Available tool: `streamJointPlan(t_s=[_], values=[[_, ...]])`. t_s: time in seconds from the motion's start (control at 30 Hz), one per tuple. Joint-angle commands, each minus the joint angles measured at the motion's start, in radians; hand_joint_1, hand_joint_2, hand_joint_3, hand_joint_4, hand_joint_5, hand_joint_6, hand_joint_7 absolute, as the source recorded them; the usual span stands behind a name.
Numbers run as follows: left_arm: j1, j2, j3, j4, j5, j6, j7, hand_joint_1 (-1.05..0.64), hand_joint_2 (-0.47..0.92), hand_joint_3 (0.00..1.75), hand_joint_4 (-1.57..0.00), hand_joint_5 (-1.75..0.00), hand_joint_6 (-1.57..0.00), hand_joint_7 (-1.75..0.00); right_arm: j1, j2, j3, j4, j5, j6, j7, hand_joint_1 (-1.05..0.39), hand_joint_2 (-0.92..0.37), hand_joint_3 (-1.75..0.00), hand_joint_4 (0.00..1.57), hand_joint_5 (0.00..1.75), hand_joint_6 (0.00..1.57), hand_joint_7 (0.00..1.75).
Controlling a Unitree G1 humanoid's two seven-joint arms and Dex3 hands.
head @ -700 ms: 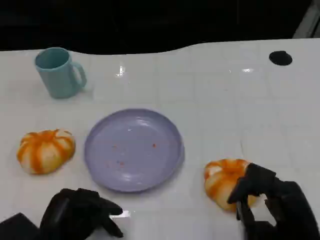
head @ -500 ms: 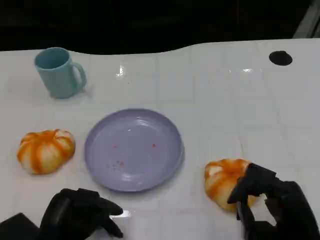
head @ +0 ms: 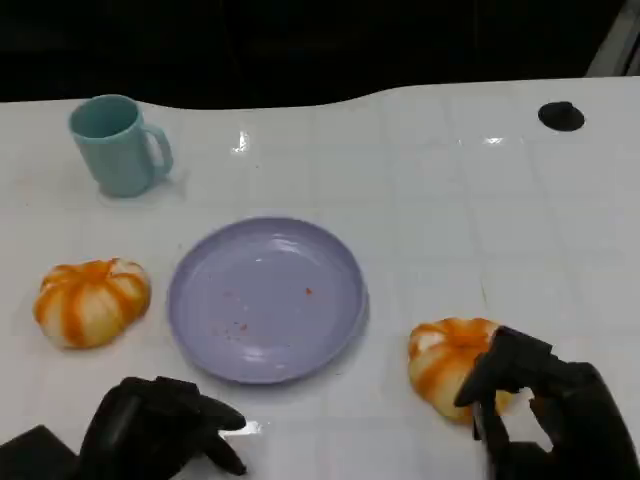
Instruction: Grasp the bread from the table and place it into the plate.
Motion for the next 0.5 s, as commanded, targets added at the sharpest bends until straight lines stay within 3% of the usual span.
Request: streamJointPlan(t_s=[0.03,0.2,0.37,0.5], values=[[-0.002,0.01,0.007,-0.001,-0.005,-0.006,0.008,-1.05,0.91,0.0,-1.49,-0.68,-1.57,-0.21,-0.005,-0.017,-0.015,0.0,-0.009,-0.018,-0.008,-0.24,-0.4,-1.28,0.87,1.75,0.78,1.44],[0.002,0.01,0.006,-0.008,-0.005,-0.004,0.01,-1.05,0.91,0.0,-1.48,-0.68,-1.57,-0.21,-0.013,-0.046,-0.025,-0.033,-0.046,-0.005,-0.016,-0.26,-0.48,-1.13,0.86,1.6,0.84,1.18],[0.002,0.011,0.008,-0.006,-0.007,-0.009,0.005,-1.05,0.91,0.0,-1.48,-0.68,-1.57,-0.21,-0.022,-0.09,-0.027,-0.097,-0.075,0.037,-0.016,-0.29,-0.65,-0.74,0.73,1.34,0.82,0.89],[0.006,0.013,0.008,-0.016,-0.009,0.002,0.006,-1.05,0.92,0.0,-1.48,-0.68,-1.57,-0.21,-0.029,-0.159,-0.04,-0.194,-0.175,0.09,-0.019,-0.37,-0.73,-0.57,0.61,1.14,0.71,0.7]])
